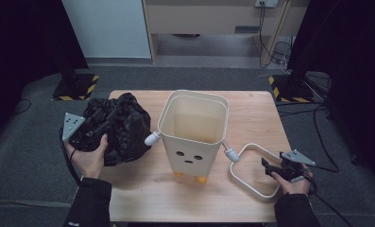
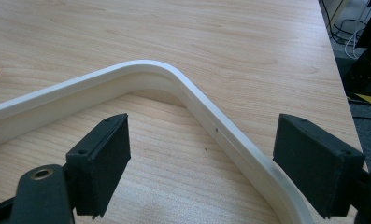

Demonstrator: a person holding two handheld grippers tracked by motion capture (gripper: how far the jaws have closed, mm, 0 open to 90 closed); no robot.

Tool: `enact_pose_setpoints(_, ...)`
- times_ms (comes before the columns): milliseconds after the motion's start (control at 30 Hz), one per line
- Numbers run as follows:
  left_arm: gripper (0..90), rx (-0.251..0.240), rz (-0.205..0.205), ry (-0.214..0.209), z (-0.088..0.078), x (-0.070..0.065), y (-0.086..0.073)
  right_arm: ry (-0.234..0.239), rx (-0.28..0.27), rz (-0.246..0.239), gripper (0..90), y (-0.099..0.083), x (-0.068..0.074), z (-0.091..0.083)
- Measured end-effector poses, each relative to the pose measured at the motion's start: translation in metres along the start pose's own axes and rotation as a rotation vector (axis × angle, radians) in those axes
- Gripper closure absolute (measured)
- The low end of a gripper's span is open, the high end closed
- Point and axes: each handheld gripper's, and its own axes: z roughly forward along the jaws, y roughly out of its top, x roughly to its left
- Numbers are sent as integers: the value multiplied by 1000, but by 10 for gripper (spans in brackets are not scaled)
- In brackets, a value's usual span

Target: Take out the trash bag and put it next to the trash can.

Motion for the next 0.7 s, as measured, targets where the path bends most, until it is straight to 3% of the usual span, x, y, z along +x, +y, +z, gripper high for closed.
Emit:
enact_pose_setpoints(467,238,61,76,-6,-12,-28,-9,-3,-5,3,192,0,0,-1)
enact_pose_setpoints(700,167,100,108,-14,-21,-40,-18,-2,-5,4,191,0,0,-2)
